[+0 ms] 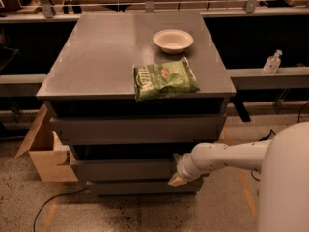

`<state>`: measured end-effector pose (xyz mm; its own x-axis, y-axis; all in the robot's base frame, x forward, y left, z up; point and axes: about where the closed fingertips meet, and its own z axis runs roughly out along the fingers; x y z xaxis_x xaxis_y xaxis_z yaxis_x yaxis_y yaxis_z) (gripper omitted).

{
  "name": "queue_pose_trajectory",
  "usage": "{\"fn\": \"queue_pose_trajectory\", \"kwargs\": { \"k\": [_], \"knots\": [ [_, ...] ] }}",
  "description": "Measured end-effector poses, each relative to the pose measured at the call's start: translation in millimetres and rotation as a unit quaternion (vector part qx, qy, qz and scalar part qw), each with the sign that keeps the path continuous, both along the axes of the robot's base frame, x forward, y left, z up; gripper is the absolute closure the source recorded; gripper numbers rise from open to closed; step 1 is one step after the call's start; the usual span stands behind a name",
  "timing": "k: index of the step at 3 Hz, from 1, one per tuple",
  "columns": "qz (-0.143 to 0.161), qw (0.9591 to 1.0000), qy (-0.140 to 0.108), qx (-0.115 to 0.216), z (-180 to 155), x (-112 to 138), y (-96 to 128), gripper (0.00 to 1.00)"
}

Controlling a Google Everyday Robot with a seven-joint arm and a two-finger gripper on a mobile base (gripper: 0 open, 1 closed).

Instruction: Open middle drawer

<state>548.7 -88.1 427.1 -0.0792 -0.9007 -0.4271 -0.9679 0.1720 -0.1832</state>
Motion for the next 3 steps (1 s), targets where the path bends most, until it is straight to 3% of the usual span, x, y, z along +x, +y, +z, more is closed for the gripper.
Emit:
{"fn": "queue_pose_trajectory", "kwargs": {
  "k": [2, 3],
  "knots": [
    [0.008, 0.9971, 0.075, 0.001, 23, -81, -18, 0.96],
    [-0.001, 0.9914, 0.131, 0.005, 28, -128, -28, 1.00]
  ]
}}
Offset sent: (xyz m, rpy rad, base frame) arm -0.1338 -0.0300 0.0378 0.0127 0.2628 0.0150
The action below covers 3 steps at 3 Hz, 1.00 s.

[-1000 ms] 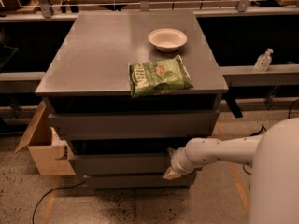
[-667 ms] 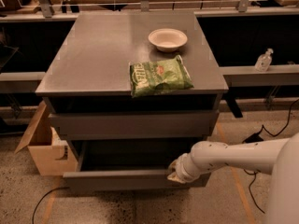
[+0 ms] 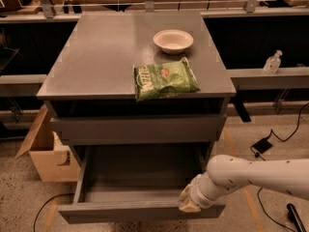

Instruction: Open middle drawer

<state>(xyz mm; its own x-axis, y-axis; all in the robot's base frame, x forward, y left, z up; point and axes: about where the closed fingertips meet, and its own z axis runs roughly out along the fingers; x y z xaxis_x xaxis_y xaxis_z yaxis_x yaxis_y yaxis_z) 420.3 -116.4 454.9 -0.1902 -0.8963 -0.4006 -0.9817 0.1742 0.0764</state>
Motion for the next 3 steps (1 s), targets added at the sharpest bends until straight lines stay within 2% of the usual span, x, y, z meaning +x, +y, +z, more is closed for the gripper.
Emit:
{"fn": "queue_pose_trajectory", "kwargs": {
  "k": [1, 2, 3],
  "knots": [
    [-0.009, 0.9997, 0.022, 0.003, 2.4, -19.7, -5.7, 1.00],
    [-0.017, 0.9991, 0.037, 0.012, -2.4, -29.4, -6.2, 0.82],
    [-0.017, 0.9991, 0.037, 0.012, 0.0, -29.5, -6.2, 0.59]
  ]
}}
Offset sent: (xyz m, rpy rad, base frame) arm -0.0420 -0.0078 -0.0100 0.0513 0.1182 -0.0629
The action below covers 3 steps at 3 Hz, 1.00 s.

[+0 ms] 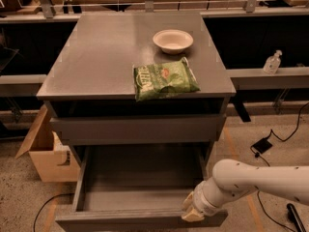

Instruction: Open middle drawer

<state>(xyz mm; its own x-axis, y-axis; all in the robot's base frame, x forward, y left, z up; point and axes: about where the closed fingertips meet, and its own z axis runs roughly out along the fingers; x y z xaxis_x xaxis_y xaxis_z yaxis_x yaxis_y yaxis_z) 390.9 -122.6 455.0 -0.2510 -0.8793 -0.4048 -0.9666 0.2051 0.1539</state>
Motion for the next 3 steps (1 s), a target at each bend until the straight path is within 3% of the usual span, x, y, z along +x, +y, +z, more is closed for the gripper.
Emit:
{"fn": "queue_pose_trajectory", "kwargs": {
  "k": [1, 2, 3],
  "knots": [
    [0.001, 1.0000, 0.001, 0.000, -0.7, -0.8, 0.6, 0.35],
    [0.002, 1.0000, 0.002, 0.000, -1.6, -1.9, 1.4, 0.04],
    [0.002, 1.0000, 0.003, 0.001, -1.9, -2.4, 1.6, 0.00]
  ]
}}
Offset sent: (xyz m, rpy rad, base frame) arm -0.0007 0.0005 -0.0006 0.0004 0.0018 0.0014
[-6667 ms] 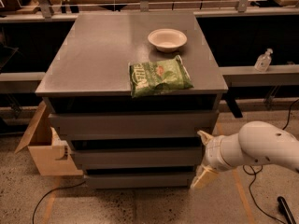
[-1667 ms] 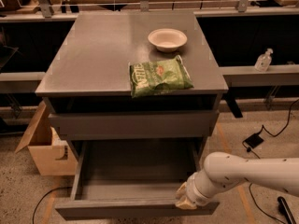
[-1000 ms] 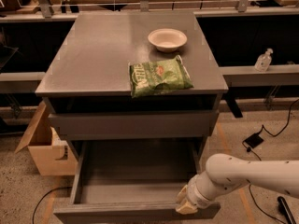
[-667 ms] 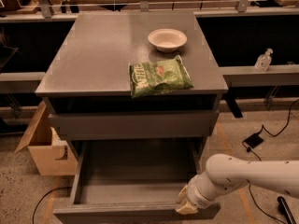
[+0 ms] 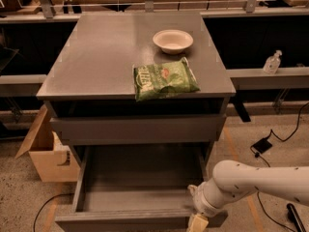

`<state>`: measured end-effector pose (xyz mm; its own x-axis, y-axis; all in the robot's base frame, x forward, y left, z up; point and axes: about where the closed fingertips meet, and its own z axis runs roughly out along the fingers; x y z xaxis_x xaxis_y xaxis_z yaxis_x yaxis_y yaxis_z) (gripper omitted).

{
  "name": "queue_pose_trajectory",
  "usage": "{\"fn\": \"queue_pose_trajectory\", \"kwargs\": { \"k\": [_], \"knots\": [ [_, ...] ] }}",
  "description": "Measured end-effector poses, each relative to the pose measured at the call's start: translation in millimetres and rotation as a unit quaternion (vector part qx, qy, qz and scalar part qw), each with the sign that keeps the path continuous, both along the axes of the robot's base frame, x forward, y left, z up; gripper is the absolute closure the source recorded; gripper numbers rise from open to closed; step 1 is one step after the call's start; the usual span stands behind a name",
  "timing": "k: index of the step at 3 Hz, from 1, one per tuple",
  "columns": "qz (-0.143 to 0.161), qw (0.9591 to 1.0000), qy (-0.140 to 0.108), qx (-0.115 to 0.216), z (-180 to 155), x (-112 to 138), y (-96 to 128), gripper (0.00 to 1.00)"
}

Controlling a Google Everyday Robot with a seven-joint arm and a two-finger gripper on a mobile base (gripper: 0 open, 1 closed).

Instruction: Open middle drawer

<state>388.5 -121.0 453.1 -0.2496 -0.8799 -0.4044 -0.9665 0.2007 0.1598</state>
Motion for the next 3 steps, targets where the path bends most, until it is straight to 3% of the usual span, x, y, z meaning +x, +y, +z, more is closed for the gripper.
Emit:
{"fn": "queue_pose_trajectory", "kwargs": {
  "k": [1, 2, 3],
  "knots": [
    [-0.016, 0.9996, -0.020, -0.013, 20, 0, -22, 0.00],
    [-0.043, 0.9971, -0.059, -0.019, 51, 6, -55, 0.00],
    [-0.079, 0.9907, -0.110, -0.012, 87, 17, -103, 0.00]
  ]
}}
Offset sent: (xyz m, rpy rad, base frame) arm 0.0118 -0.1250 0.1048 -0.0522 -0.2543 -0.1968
